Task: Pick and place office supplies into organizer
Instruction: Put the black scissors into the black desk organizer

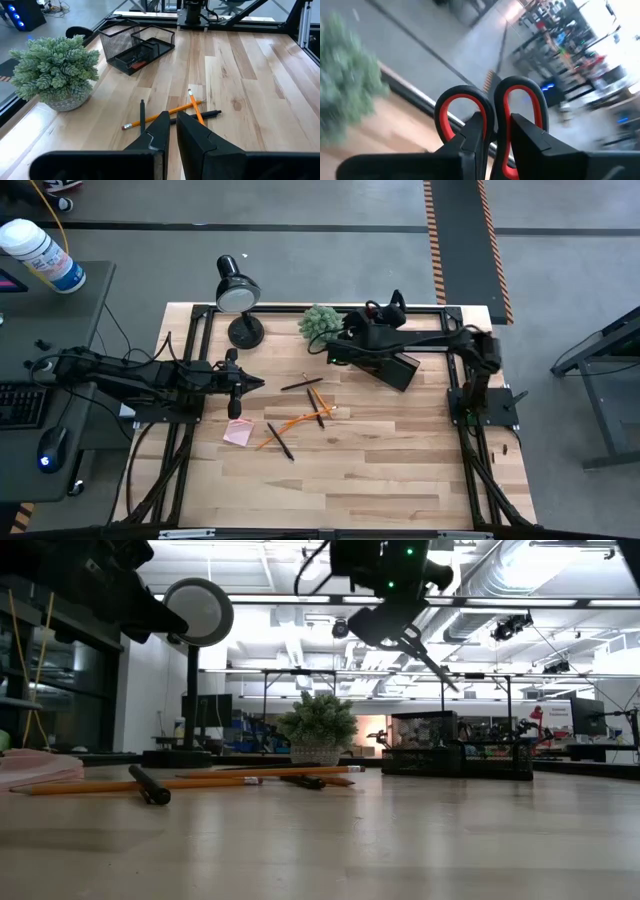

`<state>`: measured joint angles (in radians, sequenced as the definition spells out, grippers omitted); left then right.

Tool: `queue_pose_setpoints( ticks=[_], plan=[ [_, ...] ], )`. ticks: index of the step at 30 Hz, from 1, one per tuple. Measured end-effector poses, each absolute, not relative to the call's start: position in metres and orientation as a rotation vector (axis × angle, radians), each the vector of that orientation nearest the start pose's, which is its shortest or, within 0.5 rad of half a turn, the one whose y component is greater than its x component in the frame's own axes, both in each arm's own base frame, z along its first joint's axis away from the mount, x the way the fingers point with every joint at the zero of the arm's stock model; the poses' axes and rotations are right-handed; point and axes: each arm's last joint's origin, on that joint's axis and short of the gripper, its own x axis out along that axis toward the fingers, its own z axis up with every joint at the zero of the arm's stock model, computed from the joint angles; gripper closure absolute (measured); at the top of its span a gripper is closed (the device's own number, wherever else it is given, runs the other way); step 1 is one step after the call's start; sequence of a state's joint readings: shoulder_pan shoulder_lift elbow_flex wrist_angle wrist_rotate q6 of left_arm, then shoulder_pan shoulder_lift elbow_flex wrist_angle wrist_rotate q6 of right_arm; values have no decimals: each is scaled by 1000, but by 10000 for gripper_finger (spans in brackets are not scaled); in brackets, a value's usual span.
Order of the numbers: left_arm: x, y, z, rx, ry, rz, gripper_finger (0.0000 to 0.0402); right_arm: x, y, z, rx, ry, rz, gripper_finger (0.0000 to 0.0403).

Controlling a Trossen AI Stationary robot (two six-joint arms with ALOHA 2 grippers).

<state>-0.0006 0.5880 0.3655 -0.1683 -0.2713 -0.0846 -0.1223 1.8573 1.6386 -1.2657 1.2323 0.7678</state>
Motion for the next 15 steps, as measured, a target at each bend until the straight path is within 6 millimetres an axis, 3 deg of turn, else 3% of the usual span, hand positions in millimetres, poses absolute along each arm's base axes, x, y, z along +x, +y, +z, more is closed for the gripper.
queue_pose_setpoints(
  ticks=[15],
  plan=[
    [141, 8, 219, -34, 365, 286, 378, 286, -82, 270, -132, 492, -1452, 338]
  ],
)
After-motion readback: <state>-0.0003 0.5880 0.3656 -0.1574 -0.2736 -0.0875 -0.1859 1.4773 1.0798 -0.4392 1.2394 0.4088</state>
